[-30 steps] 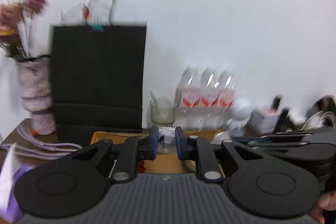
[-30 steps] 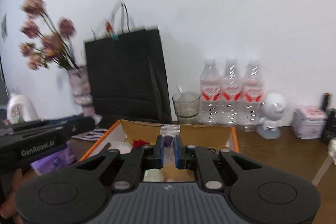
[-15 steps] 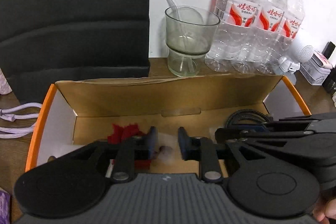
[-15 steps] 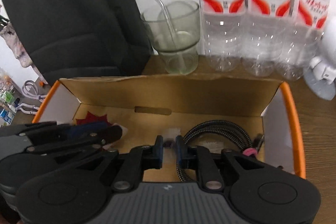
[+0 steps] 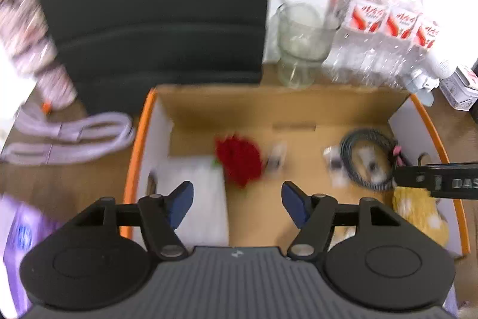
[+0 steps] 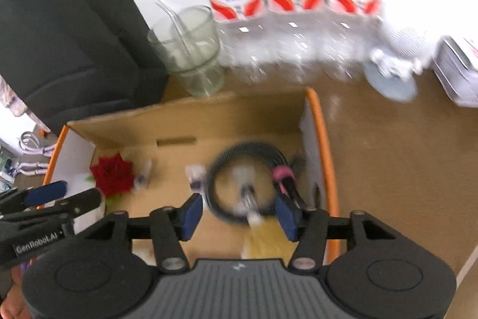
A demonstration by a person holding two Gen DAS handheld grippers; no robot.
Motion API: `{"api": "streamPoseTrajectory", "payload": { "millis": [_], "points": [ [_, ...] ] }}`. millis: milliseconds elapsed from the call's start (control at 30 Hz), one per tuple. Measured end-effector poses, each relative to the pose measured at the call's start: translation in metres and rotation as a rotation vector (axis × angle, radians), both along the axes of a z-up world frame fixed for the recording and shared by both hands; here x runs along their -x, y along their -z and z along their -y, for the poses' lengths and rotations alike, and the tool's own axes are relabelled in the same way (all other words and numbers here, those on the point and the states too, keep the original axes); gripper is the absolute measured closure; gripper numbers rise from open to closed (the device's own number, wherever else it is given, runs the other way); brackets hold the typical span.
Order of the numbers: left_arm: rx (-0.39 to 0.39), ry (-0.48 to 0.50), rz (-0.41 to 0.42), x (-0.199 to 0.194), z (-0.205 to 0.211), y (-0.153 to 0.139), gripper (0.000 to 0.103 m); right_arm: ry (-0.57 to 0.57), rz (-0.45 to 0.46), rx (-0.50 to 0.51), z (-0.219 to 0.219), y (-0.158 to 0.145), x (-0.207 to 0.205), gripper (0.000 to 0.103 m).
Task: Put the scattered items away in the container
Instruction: 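Carry both wrappers over the cardboard box and open both tools, then raise both tools out of the box and move back over the desk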
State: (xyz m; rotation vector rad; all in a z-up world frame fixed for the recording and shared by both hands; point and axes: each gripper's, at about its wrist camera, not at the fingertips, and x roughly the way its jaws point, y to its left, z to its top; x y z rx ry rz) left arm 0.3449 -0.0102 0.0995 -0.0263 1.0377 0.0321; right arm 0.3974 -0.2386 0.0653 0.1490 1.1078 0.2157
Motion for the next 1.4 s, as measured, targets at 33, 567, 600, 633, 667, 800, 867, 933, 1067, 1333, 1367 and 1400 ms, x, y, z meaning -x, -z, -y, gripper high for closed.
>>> {"api": "streamPoseTrajectory", "payload": {
  "millis": [33, 567, 600, 633, 667, 800, 867, 933, 1067, 1333, 1367, 1400],
  "points": [
    [0.004, -0.012, -0.012, 0.008, -0.001, -0.003, 0.018, 0.005, 0.008, 0.011, 0.000, -0.006, 0.012, 0.044],
    [-0.139, -0.018, 0.570, 0.192, -0.005, -0.051, 0.000, -0.044, 0.579, 0.201, -0.044, -0.044, 0.209, 0.000],
    [-0.134, -0.017, 0.605, 0.205, -0.005, -0.049, 0.000, -0.044, 0.612, 0.183, -0.043, -0.044, 0.223, 0.000],
    [-0.137, -0.012, 0.637, 0.221, -0.004, -0.047, 0.000, -0.046, 0.639, 0.165, -0.044, -0.043, 0.235, 0.000],
    [-0.148, -0.003, 0.661, 0.239, -0.004, -0.045, 0.000, -0.048, 0.662, 0.149, -0.043, -0.041, 0.248, 0.000],
    [-0.177, 0.011, 0.748, 0.333, 0.003, -0.023, 0.000, -0.024, 0.722, 0.122, -0.036, -0.030, 0.326, 0.000],
    [-0.119, 0.026, 0.782, 0.384, 0.003, -0.005, 0.000, -0.009, 0.765, 0.055, -0.025, -0.017, 0.375, 0.000],
    [-0.059, 0.041, 0.761, 0.420, 0.006, 0.012, 0.000, -0.018, 0.759, -0.007, -0.020, -0.001, 0.412, 0.000],
    [-0.065, 0.036, 0.701, 0.457, 0.013, 0.032, 0.000, -0.077, 0.738, 0.031, -0.024, 0.014, 0.468, 0.000],
    [-0.105, -0.010, 0.684, 0.470, -0.005, 0.034, 0.000, -0.123, 0.825, 0.072, -0.027, 0.024, 0.515, 0.000],
    [-0.106, -0.011, 0.681, 0.469, -0.005, 0.036, 0.000, -0.110, 0.812, 0.068, -0.026, 0.024, 0.512, 0.000],
    [-0.105, -0.014, 0.671, 0.467, -0.006, 0.038, 0.000, -0.098, 0.800, 0.058, -0.025, 0.025, 0.510, 0.000]
  ]
}}
